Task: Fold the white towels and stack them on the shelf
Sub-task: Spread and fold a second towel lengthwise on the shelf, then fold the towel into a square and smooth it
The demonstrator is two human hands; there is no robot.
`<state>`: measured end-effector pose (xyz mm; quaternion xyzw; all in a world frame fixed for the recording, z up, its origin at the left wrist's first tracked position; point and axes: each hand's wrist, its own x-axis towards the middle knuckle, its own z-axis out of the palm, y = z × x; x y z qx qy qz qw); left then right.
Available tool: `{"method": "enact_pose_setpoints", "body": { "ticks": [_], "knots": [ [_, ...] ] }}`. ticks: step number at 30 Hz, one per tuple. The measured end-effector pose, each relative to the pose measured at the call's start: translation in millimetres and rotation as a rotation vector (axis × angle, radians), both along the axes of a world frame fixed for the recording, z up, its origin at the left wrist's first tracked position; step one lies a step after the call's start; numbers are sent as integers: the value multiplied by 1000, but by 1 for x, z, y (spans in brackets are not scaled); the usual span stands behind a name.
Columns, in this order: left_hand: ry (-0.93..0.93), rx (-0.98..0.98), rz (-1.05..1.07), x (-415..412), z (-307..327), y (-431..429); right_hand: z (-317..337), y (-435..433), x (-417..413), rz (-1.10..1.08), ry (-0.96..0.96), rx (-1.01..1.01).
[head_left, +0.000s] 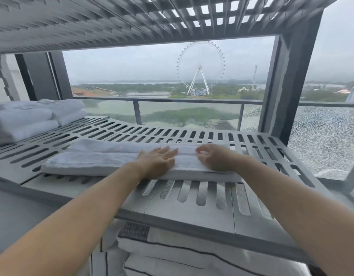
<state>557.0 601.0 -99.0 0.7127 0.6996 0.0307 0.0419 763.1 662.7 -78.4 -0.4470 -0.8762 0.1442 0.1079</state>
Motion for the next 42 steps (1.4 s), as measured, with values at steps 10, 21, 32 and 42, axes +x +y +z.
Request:
{"method": "enact_pose_setpoints", "body": {
  "ticks": [10,21,32,42],
  "knots": [
    [57,129,-72,12,-6,-5,7,1,26,-301,56,113],
    [42,183,-61,14,-7,-5,20,-8,18,-412,-99,-52],
    [-183,112,-190,5,6,-1,61,-44,7,-439,-173,-221],
    [-426,518,-133,-85,60,-32,126,-64,-128,-237,-99,66]
  ]
}}
